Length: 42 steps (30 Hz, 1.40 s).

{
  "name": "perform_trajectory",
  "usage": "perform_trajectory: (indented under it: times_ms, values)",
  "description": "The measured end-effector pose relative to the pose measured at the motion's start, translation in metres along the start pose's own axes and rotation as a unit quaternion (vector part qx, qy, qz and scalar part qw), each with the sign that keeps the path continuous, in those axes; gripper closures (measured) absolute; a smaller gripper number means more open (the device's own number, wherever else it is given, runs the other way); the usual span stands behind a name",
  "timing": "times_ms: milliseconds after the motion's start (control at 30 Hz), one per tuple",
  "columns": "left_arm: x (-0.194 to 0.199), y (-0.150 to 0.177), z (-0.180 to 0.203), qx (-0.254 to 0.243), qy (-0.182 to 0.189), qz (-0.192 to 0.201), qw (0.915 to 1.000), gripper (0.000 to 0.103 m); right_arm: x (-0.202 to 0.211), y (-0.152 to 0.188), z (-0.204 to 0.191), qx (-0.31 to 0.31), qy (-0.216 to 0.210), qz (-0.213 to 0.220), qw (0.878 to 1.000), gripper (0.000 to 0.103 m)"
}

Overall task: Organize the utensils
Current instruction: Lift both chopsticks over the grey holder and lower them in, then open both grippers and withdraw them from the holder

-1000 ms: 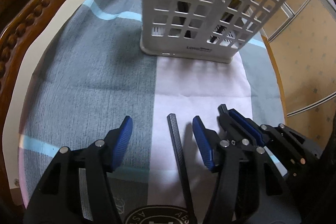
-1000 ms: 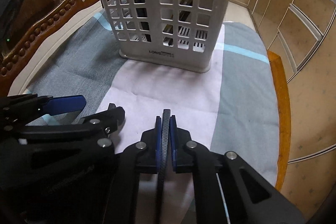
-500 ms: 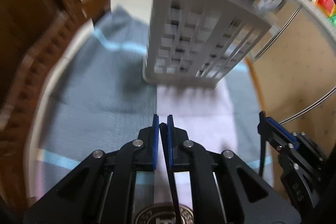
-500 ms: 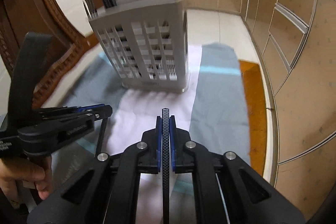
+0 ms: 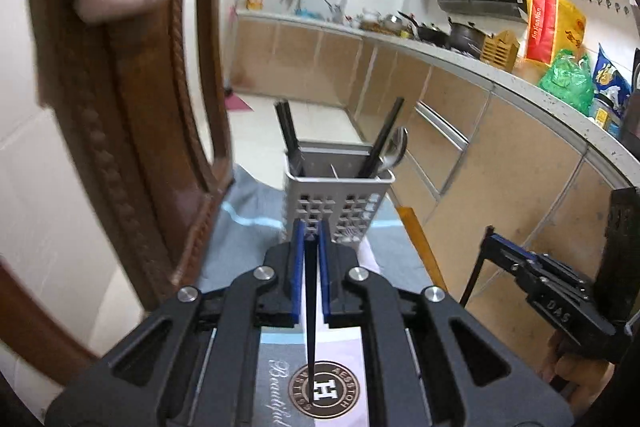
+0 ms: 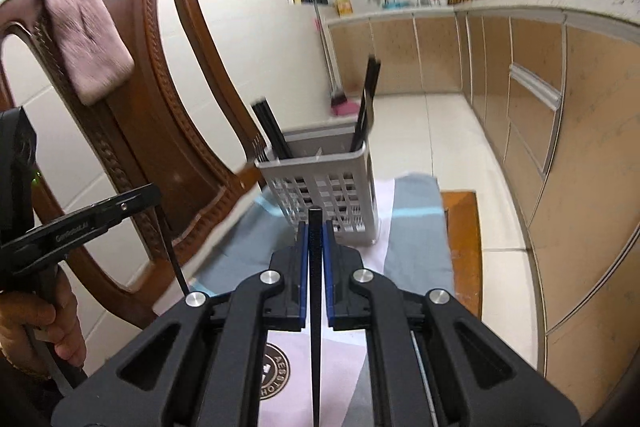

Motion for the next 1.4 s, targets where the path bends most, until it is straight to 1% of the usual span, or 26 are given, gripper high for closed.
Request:
perform_trajectory:
  times_ms: [100,267,333,400,433,500,600,700,767,800,867,933,967,1033,1067,1200,1300,1333,1367,1400]
  values:
    - [0.009,0.000,0.005,-0.006,-0.008,0.012,0.9999,0.096,0.009,-0.004,-0.004,-0.004,0.001,0.014,1.000,0.096]
    - [0.014,0.002,0.007,-0.007,-0.006,0.012,0.9999,0.096,0.011,-0.008,-0.014,0.004,0.000,0.022,1.000,0.096]
    - [0.013,-0.010,0.008,-0.005,0.000,0.017,0.9998,0.096,0.012,-0.018,-0.016,0.002,0.002,0.028,1.000,0.096]
    - [0.016,-0.029,0.007,0.007,0.008,0.031,0.9995,0.096,0.015,-0.032,-0.017,0.000,0.002,0.040,0.999,0.096]
    - [0.017,-0.040,0.010,0.007,0.012,0.036,0.9993,0.096,0.019,-0.049,-0.018,-0.001,0.004,0.056,0.998,0.096]
    - [0.019,-0.074,0.015,0.008,0.023,0.055,0.9982,0.096,0.023,-0.075,-0.021,0.001,0.004,0.074,0.997,0.096]
    - [0.021,-0.128,0.020,0.009,0.030,0.087,0.9957,0.096,0.030,-0.135,-0.025,0.009,0.013,0.120,0.993,0.096]
    - [0.016,-0.174,0.021,0.011,0.029,0.112,0.9932,0.096,0.026,-0.181,-0.022,0.009,0.030,0.155,0.987,0.096]
    - [0.008,-0.193,0.019,0.015,0.030,0.124,0.9917,0.096,0.017,-0.200,-0.020,0.005,0.036,0.168,0.985,0.096]
    - [0.001,-0.201,0.018,0.014,0.023,0.129,0.9912,0.096,0.010,-0.208,-0.018,0.003,0.042,0.177,0.983,0.096]
    - [-0.019,-0.209,0.013,0.023,0.024,0.132,0.9907,0.096,-0.005,-0.215,-0.015,0.005,0.051,0.182,0.982,0.096]
    - [-0.039,-0.207,0.008,0.028,0.021,0.127,0.9913,0.096,-0.023,-0.214,-0.012,0.009,0.059,0.180,0.982,0.096]
    - [-0.055,-0.201,0.005,0.035,0.025,0.116,0.9923,0.096,-0.034,-0.212,-0.009,0.009,0.065,0.175,0.982,0.096]
    - [-0.079,-0.191,0.000,0.041,0.022,0.099,0.9939,0.096,-0.063,-0.199,-0.004,0.004,0.069,0.155,0.986,0.096]
    - [-0.095,-0.179,-0.004,0.045,0.019,0.084,0.9952,0.096,-0.080,-0.189,0.001,0.000,0.072,0.143,0.987,0.096]
    - [-0.137,-0.143,-0.013,0.051,0.013,0.046,0.9975,0.095,-0.121,-0.151,0.012,-0.012,0.074,0.103,0.992,0.096]
    - [-0.159,-0.114,-0.015,0.050,0.008,0.018,0.9986,0.095,-0.141,-0.128,0.018,-0.020,0.070,0.072,0.995,0.096]
    - [-0.161,-0.108,-0.015,0.048,0.007,0.014,0.9987,0.095,-0.145,-0.123,0.018,-0.020,0.071,0.064,0.995,0.094]
    - [-0.159,-0.101,-0.015,0.047,0.008,0.016,0.9987,0.092,-0.147,-0.121,0.017,-0.020,0.072,0.060,0.995,0.091]
    - [-0.154,-0.096,-0.014,0.045,0.011,0.018,0.9988,0.090,-0.145,-0.118,0.018,-0.023,0.072,0.056,0.996,0.078]
Point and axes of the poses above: each gripper's, at about its wrist camera, not at the fingertips, and x roughly against the way its jaws point, z to its right, y to its underside, the point moved 6 cm from there along -x, roughly the way its jaws point, and after that the axes turned 5 degrees about y, right-handed, at the moved point
